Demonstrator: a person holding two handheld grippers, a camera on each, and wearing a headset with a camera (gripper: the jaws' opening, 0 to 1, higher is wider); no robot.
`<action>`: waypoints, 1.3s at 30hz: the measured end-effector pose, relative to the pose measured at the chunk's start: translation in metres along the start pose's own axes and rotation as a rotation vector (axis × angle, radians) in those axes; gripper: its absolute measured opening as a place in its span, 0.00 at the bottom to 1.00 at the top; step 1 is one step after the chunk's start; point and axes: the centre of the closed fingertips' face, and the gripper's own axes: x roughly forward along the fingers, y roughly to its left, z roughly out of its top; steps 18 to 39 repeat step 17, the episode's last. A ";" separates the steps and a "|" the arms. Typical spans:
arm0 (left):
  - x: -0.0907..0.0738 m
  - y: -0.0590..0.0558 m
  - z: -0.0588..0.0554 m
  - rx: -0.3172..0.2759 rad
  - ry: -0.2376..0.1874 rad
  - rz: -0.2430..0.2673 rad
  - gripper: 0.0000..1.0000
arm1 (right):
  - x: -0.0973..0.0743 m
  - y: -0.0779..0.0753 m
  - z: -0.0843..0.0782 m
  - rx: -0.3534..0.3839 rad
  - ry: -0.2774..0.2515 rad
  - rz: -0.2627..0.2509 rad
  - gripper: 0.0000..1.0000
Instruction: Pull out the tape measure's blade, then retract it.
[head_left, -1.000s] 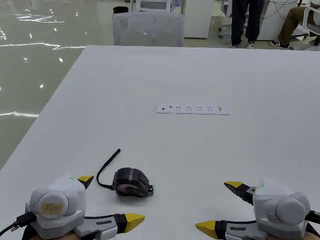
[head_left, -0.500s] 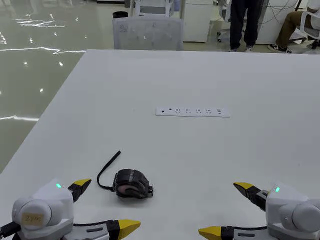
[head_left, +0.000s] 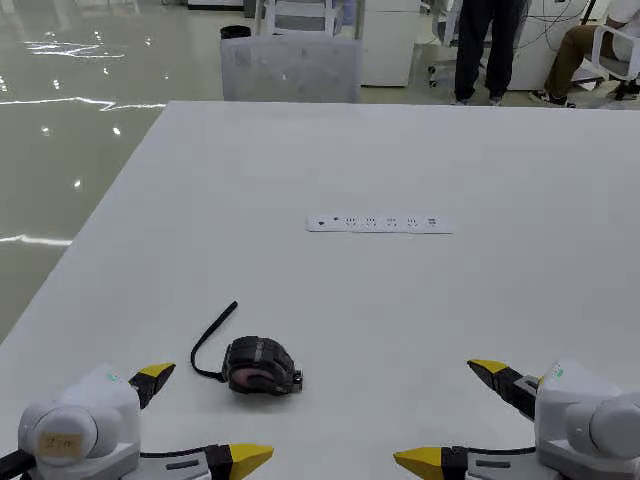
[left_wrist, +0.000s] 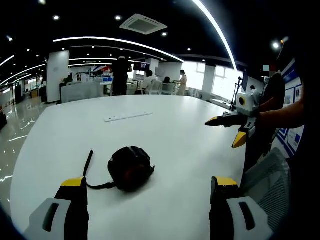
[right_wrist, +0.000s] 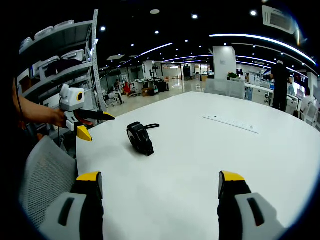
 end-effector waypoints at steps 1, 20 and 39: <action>0.000 0.000 0.000 0.000 -0.001 0.000 1.00 | 0.000 0.000 -0.001 0.001 0.003 -0.001 0.99; 0.002 0.000 0.005 -0.003 -0.010 -0.005 1.00 | 0.001 0.000 -0.002 0.011 0.004 -0.008 0.99; 0.002 0.000 0.005 -0.003 -0.010 -0.005 1.00 | 0.001 0.000 -0.002 0.011 0.004 -0.008 0.99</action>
